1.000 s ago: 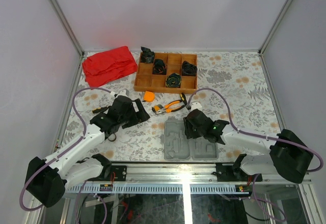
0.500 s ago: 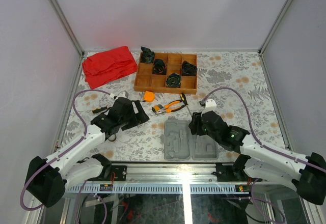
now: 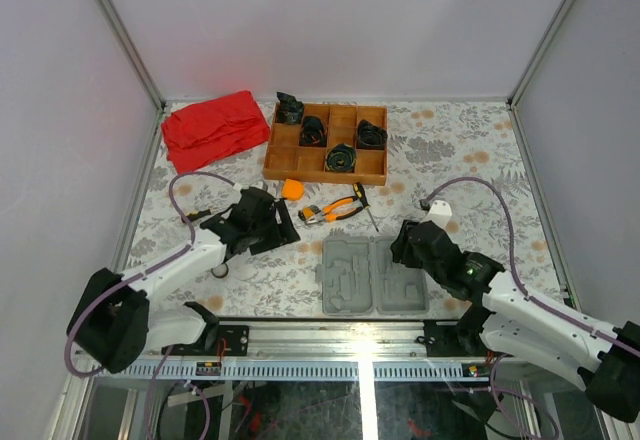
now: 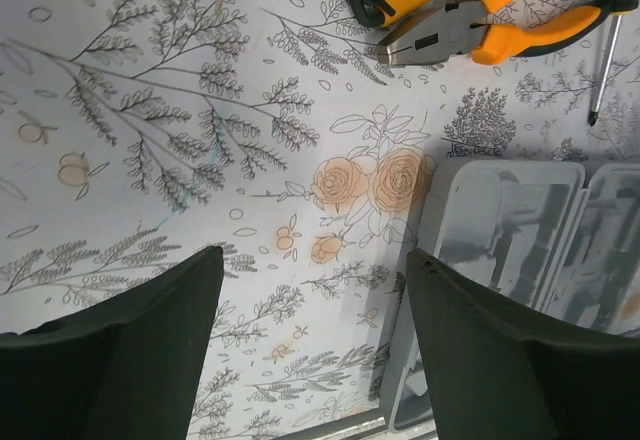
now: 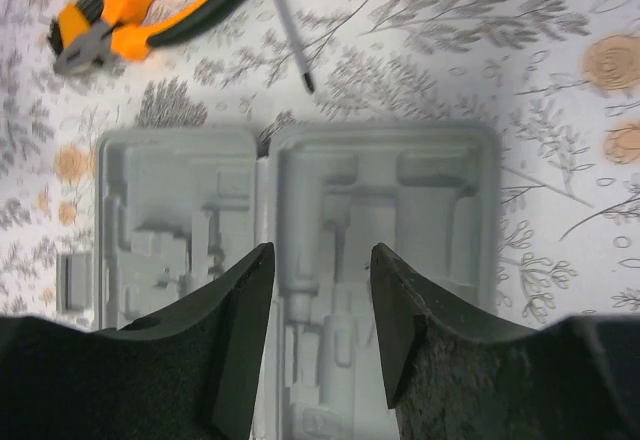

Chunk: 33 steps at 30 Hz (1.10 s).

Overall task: Sort the tools into containers
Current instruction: Open the storage box at the center of the board, then pick up the pliers at the center of the board.

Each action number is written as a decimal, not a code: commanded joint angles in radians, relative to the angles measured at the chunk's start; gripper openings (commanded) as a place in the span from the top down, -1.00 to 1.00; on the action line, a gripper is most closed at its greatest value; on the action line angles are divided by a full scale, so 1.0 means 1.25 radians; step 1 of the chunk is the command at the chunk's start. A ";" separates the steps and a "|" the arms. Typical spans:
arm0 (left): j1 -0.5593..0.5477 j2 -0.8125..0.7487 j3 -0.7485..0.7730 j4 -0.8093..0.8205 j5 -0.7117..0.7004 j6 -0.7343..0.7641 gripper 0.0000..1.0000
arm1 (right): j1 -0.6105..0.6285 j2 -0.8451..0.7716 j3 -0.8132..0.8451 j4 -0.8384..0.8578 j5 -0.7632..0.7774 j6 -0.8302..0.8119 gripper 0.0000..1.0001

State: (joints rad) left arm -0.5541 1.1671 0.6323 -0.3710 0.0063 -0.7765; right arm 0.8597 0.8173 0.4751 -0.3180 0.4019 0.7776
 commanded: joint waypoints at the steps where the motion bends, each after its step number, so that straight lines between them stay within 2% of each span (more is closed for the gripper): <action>1: 0.004 0.067 0.064 0.069 0.023 0.037 -0.43 | -0.120 -0.029 -0.012 0.018 -0.081 0.010 0.00; 3: 0.004 0.092 0.082 0.074 0.017 0.035 -0.43 | -0.192 -0.028 -0.024 0.047 -0.153 -0.028 0.00; 7: 0.002 0.130 0.110 0.075 0.005 0.021 -0.42 | -0.244 0.011 -0.007 0.079 -0.222 -0.097 -0.02; 13: 0.001 0.143 0.122 0.069 0.000 0.030 -0.36 | -0.318 0.169 0.044 0.181 -0.369 -0.188 -0.06; 22: 0.003 0.172 0.178 0.043 0.015 0.075 -0.36 | -0.318 0.336 0.203 0.155 -0.374 -0.307 -0.19; 27: 0.003 0.125 0.237 -0.018 0.015 0.126 -0.36 | -0.313 0.401 0.246 0.174 -0.370 -0.285 -0.19; 33: 0.004 0.100 0.284 -0.100 -0.033 0.210 -0.38 | -0.256 0.474 0.339 0.151 -0.288 -0.264 -0.20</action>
State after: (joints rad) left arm -0.5541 1.3178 0.9482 -0.4133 0.0151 -0.6144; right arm 0.4858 1.3712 0.7879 -0.1307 -0.0341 0.4400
